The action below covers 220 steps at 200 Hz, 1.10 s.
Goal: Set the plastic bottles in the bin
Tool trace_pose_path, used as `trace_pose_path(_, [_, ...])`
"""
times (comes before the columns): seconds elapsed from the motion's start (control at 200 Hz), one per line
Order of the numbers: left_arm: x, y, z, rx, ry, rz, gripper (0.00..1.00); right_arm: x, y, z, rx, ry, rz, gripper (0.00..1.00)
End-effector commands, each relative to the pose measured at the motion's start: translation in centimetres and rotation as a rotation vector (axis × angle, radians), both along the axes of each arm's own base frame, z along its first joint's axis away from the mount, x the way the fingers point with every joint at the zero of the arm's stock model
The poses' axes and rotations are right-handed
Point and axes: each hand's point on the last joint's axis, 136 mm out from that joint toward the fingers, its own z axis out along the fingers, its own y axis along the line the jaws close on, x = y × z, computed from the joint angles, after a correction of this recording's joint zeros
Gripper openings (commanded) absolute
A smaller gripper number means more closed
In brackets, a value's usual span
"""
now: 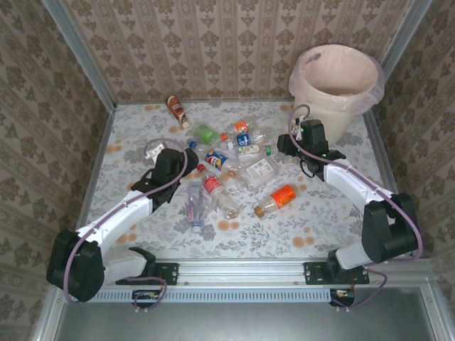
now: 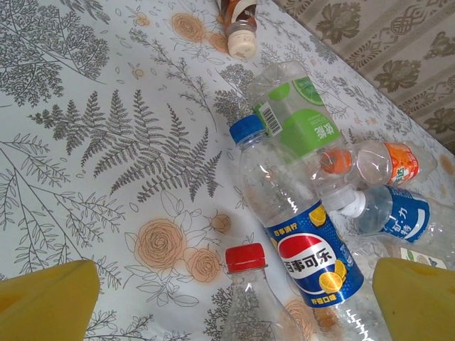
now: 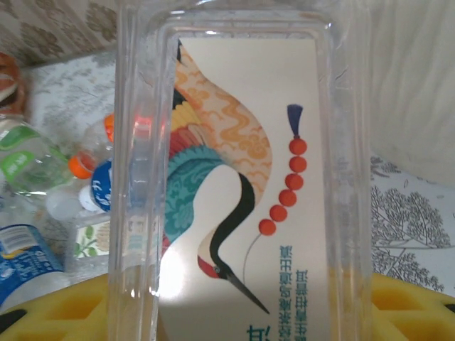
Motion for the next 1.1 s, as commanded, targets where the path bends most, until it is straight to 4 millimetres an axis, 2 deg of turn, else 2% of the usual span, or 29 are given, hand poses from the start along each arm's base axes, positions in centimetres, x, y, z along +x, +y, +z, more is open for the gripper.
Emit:
trace_pose_path(0.0, [-0.7, 1.6, -0.6, 0.010, 0.031, 0.064, 1.00, 0.2, 0.9, 3.7, 0.037, -0.109, 0.056, 0.47])
trace_pose_path(0.02, [-0.7, 1.7, -0.6, 0.010, 0.033, 0.068, 1.00, -0.1, 1.0, 5.2, 0.049, -0.146, 0.061, 0.47])
trace_pose_path(0.1, [-0.8, 1.8, -0.8, 0.003, 0.041, 0.078, 1.00, -0.4, 1.2, 7.2, 0.071, -0.195, 0.079, 0.47])
trace_pose_path(0.35, [-1.5, 3.1, -1.7, -0.028, 0.075, 0.163, 1.00, -0.4, 0.7, 12.1, 0.134, -0.281, 0.095, 0.47])
trace_pose_path(0.59, [-1.9, 3.6, -1.7, -0.061, 0.072, 0.167, 1.00, 0.6, 0.1, 17.5, 0.181, -0.364, 0.102, 0.47])
trace_pose_path(0.815, [-2.0, 3.5, -1.4, -0.057, 0.062, 0.149, 1.00, 2.8, -2.1, 21.1, 0.182, -0.403, 0.026, 0.45])
trace_pose_path(0.83, [-2.0, 3.5, -1.4, -0.056, 0.061, 0.148, 1.00, 3.5, -2.2, 20.3, 0.179, -0.383, 0.019, 0.45])
trace_pose_path(0.855, [-2.1, 3.5, -1.4, -0.056, 0.061, 0.146, 1.00, 3.9, -2.5, 20.5, 0.180, -0.381, 0.011, 0.45])
trace_pose_path(0.88, [-2.1, 3.5, -1.3, -0.055, 0.060, 0.146, 1.00, 4.1, -2.9, 20.8, 0.179, -0.382, -0.001, 0.45])
trace_pose_path(0.9, [-1.9, 4.3, -1.3, -0.055, 0.060, 0.171, 1.00, 4.4, -3.3, 21.1, 0.179, -0.379, -0.015, 0.44])
trace_pose_path(1.095, [-2.3, 5.1, -1.6, -0.049, 0.068, 0.198, 1.00, 6.1, -7.0, 24.1, 0.141, -0.375, -0.125, 0.43])
